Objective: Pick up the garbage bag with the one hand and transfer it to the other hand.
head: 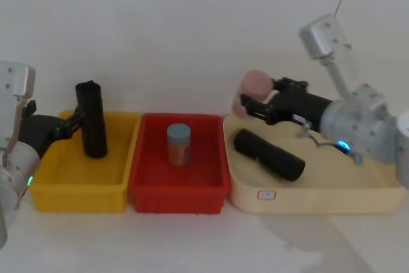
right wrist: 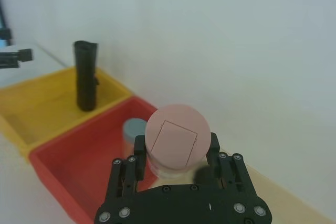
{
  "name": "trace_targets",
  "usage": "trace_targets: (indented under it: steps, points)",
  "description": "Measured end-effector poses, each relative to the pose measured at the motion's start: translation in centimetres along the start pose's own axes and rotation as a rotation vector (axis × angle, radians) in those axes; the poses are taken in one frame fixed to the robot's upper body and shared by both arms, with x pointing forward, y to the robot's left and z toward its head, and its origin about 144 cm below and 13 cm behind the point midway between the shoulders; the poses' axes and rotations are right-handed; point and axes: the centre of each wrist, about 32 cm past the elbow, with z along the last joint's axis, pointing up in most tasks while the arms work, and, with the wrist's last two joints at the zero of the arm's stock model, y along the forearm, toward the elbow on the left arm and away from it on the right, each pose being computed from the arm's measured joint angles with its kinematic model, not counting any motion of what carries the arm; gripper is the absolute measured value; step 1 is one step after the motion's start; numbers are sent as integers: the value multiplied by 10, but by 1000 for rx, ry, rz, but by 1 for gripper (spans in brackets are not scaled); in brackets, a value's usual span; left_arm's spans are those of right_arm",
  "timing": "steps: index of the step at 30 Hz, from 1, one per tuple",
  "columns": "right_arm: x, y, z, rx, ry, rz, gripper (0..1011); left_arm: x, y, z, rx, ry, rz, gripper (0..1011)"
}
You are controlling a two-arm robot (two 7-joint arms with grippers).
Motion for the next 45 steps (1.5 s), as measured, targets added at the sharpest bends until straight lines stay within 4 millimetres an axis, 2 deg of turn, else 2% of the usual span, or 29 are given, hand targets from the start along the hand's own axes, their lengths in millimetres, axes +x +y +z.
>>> trace_targets:
  steps: [3, 9, 13, 26, 28, 35, 36, 39, 45]
  points:
    - [3, -21, -6, 10, 13, -50, 665, 0, 0, 0, 0, 0, 0, 1002]
    - [2, -44, -20, -10, 35, -93, 666, 0, 0, 0, 0, 0, 0, 1002]
    - [0, -50, -31, -35, 49, -99, 665, 0, 0, 0, 0, 0, 0, 1002]
    - [-15, -48, -58, -99, 75, -52, 668, 0, 0, 0, 0, 0, 0, 1002]
    - [-16, -47, -60, -103, 77, -46, 692, 0, 0, 0, 0, 0, 0, 1002]
    - [-21, -44, -66, -113, 81, -31, 911, 0, 0, 0, 0, 0, 0, 1002]
    - [-21, -44, -66, -113, 82, -30, 911, 0, 0, 0, 0, 0, 0, 1002]
    - [-22, -44, -68, -117, 83, -25, 997, 0, 0, 0, 0, 0, 0, 1002]
    - [-24, -43, -70, -120, 85, -19, 1001, 0, 0, 0, 0, 0, 0, 1002]
